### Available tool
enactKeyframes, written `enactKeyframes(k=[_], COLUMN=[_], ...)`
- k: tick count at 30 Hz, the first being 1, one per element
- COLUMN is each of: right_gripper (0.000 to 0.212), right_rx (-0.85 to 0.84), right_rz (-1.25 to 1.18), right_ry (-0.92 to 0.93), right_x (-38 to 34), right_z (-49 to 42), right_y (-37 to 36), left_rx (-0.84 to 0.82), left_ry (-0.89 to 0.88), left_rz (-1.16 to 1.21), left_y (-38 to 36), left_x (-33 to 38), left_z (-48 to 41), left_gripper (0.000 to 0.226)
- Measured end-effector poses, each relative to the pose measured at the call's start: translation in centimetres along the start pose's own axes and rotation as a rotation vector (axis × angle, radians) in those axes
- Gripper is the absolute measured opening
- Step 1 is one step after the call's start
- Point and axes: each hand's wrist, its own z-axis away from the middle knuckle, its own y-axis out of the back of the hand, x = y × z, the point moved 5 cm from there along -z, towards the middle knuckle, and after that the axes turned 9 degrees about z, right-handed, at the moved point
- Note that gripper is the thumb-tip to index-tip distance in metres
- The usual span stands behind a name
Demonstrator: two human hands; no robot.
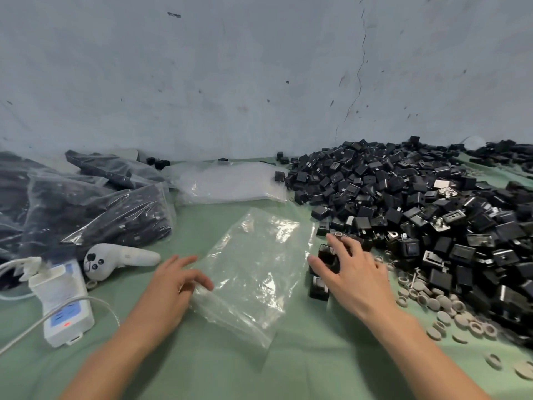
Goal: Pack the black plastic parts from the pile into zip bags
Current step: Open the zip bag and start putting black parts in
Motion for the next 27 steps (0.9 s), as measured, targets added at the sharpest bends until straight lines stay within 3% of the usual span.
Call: enactKeyframes(k=[7,15,19,21,23,27], right_gripper=[0.047,0.039,0.033,0.03,0.03,0.034], right_rx=[-0.025,-0.016,-0.002,0.03,0.09,0.105], right_rz=[0.016,0.023,-0.071,-0.221,-0.33,-0.295], right_ry=[0.12,0.203,0.237,0.221,0.16,0.054], right_x=[-2.2,-1.7,-1.2,-0.6,0.5,2.7], right_z=[0.1,1.8,2.9,3.1,3.0,2.6], right_y=[-0.5,-0.2,0.1,0.8,1.7,2.1], left_rx=[-0.262,0.223,0.124,-0.021,-0.183,-0.391], left_ry=[-0.028,-0.222,-0.402,-0.444,-0.424,-0.358], left_rz=[0.065,-0.045,0.06,0.038,-0.027,-0.181], left_y=[-1.3,0.5,-2.2,-4.4,-6.8,-11.0], left_x=[0.9,4.6,8.3,10.0,11.1,12.4], left_z=[1.7,1.6,2.9,3.2,3.0,1.2], left_gripper=[0.076,0.042,0.025,0.04,0.073,0.109])
